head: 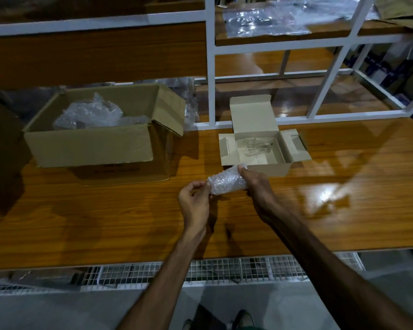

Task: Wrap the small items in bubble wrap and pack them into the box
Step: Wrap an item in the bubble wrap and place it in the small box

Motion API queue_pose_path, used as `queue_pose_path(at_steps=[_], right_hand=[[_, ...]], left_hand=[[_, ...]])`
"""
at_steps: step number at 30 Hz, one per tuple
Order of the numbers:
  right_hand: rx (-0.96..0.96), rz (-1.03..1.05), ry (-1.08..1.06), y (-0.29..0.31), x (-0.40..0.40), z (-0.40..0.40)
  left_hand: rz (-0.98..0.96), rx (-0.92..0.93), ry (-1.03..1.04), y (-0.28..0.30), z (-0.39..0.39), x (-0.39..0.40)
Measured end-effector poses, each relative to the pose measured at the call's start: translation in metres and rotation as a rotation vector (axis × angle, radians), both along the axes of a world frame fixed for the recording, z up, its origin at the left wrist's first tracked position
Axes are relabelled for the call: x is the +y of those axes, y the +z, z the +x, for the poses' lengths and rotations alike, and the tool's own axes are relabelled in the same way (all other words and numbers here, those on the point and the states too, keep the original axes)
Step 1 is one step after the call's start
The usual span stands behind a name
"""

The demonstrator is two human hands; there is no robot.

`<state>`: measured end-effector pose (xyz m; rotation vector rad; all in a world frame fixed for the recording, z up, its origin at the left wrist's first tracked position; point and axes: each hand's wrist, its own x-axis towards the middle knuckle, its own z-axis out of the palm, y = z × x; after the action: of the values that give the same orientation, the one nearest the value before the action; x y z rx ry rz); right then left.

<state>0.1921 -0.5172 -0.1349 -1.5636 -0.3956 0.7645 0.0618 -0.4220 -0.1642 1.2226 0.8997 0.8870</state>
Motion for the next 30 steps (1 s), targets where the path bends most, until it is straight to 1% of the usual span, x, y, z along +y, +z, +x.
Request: queue_pose_path(at_steps=[4, 7, 10, 13, 16, 18, 22, 26, 30], right_hand=[[-0.036, -0.011, -0.011, 0.000, -0.001, -0.004], [-0.084, -0.046, -0.006, 0.000, -0.002, -0.006], [-0.129, -0.056, 0.026, -0.003, -0.005, -0.004], [-0.124, -0.038, 0.062, -0.005, -0.009, -0.002], [-0.131, -0.055, 0.078, -0.008, -0.013, 0.012], [-0.125, -0.054, 0.089, -0.007, -0.016, 0.020], [-0.153, -0.026, -0.008, -0.008, -0.019, 0.037], [-0.235, -0.018, -0.134, -0.009, -0.023, 0.057], [-0.278, -0.042, -0.168, -0.011, -0.027, 0.081]], left_hand=[[0.043, 0.065, -0.024, -0.005, 0.006, -0.006], [0.031, 0.065, -0.065, -0.003, 0.010, -0.012], [0.008, 0.060, -0.059, 0.001, 0.019, -0.019], [0.000, 0.037, -0.068, 0.000, 0.030, -0.023], [0.013, 0.090, -0.062, 0.004, 0.041, -0.026], [0.027, 0.091, -0.073, 0.006, 0.049, -0.029], [-0.013, 0.086, -0.049, 0.010, 0.073, -0.038], [-0.071, 0.059, -0.020, 0.014, 0.100, -0.045], [-0.037, 0.034, -0.024, 0.017, 0.127, -0.045]])
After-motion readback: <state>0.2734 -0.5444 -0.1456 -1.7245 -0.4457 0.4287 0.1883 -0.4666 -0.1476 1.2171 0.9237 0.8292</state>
